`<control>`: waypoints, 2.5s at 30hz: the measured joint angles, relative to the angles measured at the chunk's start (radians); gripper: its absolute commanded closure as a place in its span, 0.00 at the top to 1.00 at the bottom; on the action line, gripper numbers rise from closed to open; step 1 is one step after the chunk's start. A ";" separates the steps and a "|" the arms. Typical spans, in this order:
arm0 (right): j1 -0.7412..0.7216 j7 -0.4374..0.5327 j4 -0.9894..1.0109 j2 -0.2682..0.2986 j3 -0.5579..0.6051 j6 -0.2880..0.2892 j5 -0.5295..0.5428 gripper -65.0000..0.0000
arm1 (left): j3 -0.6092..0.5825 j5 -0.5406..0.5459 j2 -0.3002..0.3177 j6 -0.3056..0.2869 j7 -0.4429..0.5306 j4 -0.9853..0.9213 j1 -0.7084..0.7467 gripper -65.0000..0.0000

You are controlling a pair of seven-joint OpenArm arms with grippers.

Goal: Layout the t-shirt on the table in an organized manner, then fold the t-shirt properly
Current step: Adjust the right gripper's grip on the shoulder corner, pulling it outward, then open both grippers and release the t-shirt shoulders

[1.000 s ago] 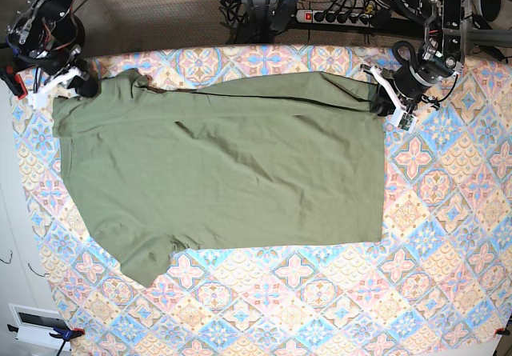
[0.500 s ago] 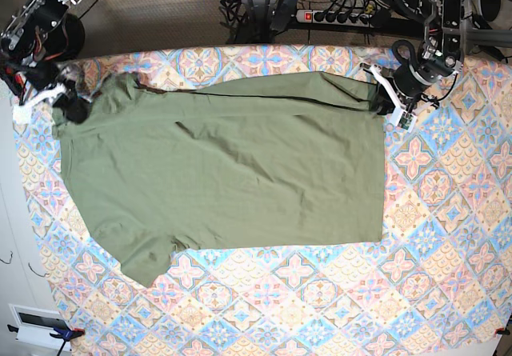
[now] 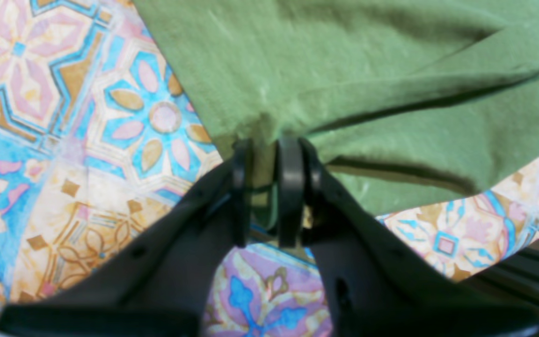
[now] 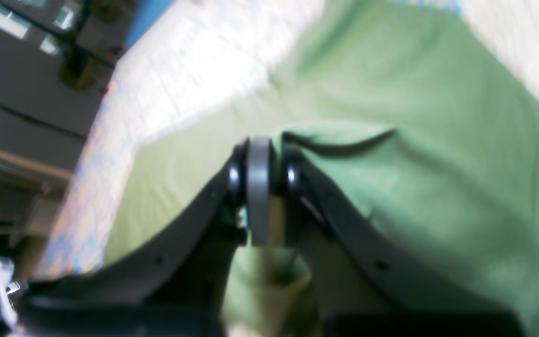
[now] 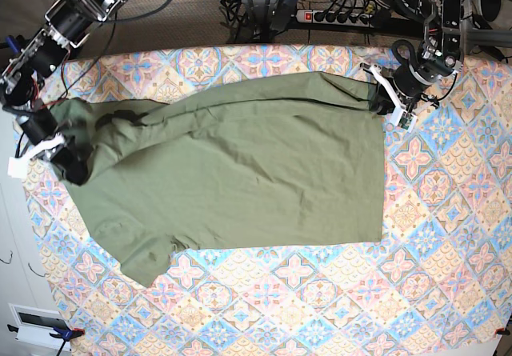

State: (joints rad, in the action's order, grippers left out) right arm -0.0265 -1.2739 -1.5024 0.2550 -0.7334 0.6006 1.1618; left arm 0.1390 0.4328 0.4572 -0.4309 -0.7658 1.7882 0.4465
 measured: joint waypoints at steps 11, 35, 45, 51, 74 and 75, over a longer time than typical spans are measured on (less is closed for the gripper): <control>0.041 0.000 0.049 0.000 0.020 0.000 -0.105 0.05 | 0.000 0.000 0.000 0.000 0.000 0.001 0.000 0.15; 0.242 -0.012 0.042 0.011 -0.113 -0.003 -0.111 0.47 | 0.002 0.000 0.003 0.000 0.000 0.055 0.008 0.15; 0.238 -0.014 -0.130 0.008 -0.195 0.000 -0.103 0.47 | 0.098 0.010 0.006 0.006 -0.110 0.092 0.019 0.34; 0.240 -0.018 -0.188 -0.020 -0.197 0.000 -0.104 0.47 | 0.108 0.016 0.005 0.000 -0.176 0.166 0.019 0.63; 0.131 0.001 -0.193 -0.016 0.123 0.000 -0.099 0.47 | 0.220 0.097 -0.091 0.006 -0.238 -0.202 -0.469 0.35; 0.132 0.002 -0.194 -0.013 0.123 0.000 -0.100 0.47 | 0.214 0.092 -0.089 0.013 -0.241 -0.237 -0.492 0.34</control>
State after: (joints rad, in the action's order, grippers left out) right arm 0.1059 -1.2720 -1.6962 0.2417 -0.6106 0.6003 1.0618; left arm 0.3527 0.5243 0.3679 -0.4179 -1.0065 1.5509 -0.0456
